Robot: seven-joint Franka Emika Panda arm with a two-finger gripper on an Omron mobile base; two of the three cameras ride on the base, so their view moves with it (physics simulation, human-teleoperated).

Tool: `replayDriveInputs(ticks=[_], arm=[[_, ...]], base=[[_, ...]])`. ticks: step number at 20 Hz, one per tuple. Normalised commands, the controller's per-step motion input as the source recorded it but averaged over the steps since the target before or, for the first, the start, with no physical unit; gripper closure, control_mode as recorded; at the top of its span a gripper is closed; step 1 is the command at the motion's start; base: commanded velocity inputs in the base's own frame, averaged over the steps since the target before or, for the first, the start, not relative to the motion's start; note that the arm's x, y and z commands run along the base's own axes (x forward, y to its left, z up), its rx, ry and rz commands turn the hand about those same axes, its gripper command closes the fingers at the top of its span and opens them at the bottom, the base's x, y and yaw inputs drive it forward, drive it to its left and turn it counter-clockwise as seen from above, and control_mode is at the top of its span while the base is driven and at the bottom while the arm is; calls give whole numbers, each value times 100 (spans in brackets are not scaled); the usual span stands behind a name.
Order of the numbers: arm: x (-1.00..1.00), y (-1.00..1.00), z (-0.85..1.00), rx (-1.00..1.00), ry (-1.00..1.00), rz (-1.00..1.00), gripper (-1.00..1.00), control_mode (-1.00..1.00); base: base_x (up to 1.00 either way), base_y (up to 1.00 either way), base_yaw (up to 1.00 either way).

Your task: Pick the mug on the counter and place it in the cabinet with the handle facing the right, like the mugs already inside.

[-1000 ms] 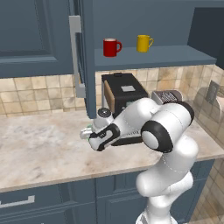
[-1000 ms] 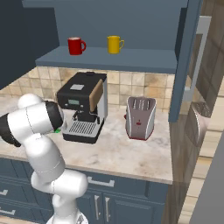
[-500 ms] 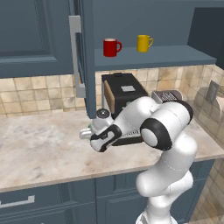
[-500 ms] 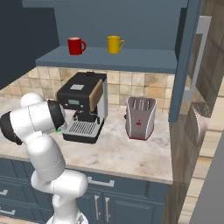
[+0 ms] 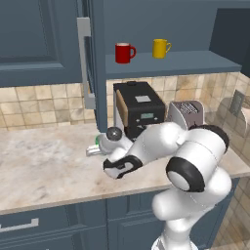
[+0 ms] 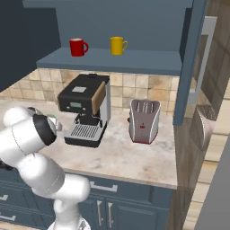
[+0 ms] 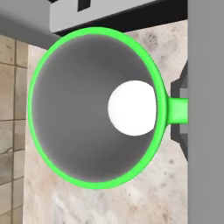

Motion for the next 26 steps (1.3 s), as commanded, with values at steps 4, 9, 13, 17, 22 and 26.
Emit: replayDriveInputs(ticks=[4,9,13,17,22,26], arm=[[-68,0,43,2,-18,1,100,-100],[-43,-2,54,6,-16,0,100,-100],[-30,0,71,9,-13,0,100,-100],[-18,-2,70,6,-9,0,100,-100],[-5,-8,46,1,-2,2,100,-100],[-11,-13,22,0,0,3,100,-100]], base=[[0,0,0],[0,0,0],[0,0,0],[0,0,0],[0,0,0],[0,0,0]])
